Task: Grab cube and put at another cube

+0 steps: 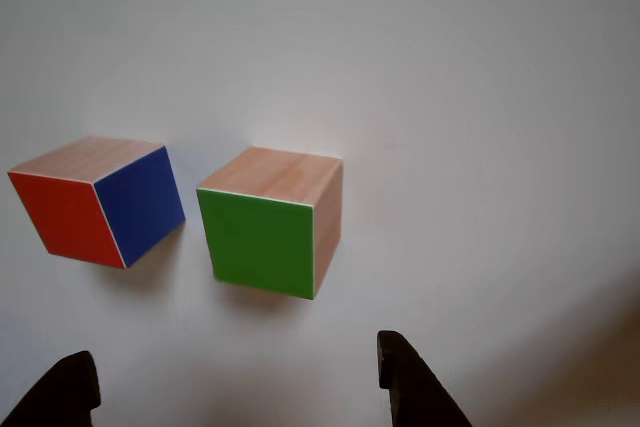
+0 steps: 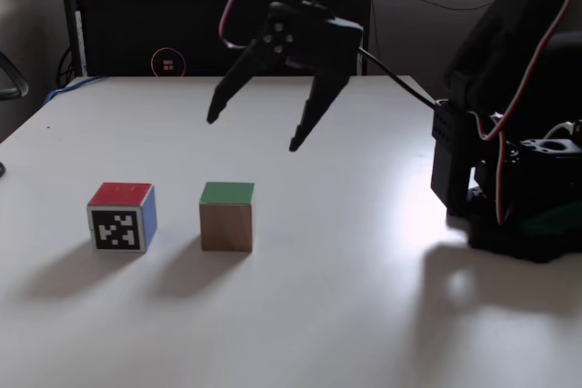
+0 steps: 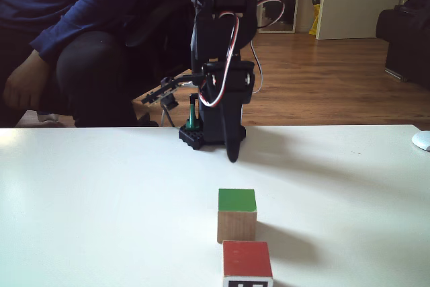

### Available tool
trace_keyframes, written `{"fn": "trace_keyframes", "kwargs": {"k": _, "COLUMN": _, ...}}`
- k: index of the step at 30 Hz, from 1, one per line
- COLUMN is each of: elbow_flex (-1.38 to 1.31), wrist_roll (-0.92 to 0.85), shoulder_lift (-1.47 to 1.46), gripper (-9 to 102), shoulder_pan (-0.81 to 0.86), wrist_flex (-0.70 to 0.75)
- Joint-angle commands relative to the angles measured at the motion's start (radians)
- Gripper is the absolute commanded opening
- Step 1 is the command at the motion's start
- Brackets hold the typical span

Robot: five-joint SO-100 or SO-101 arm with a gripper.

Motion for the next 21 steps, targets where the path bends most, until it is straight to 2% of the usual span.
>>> {"fn": "trace_keyframes", "kwargs": {"k": 1, "elbow_flex": -0.066, "wrist_roll": 0.021, "shoulder_lift": -0.058, "gripper": 43, "shoulder_pan": -0.018, "wrist_flex": 0.005}}
{"fn": "trace_keyframes", "kwargs": {"k": 21, "elbow_flex": -0.169, "wrist_roll": 0.057, "shoulder_lift": -0.400, "gripper": 46, "shoulder_pan": 0.005, "wrist_flex": -0.127}}
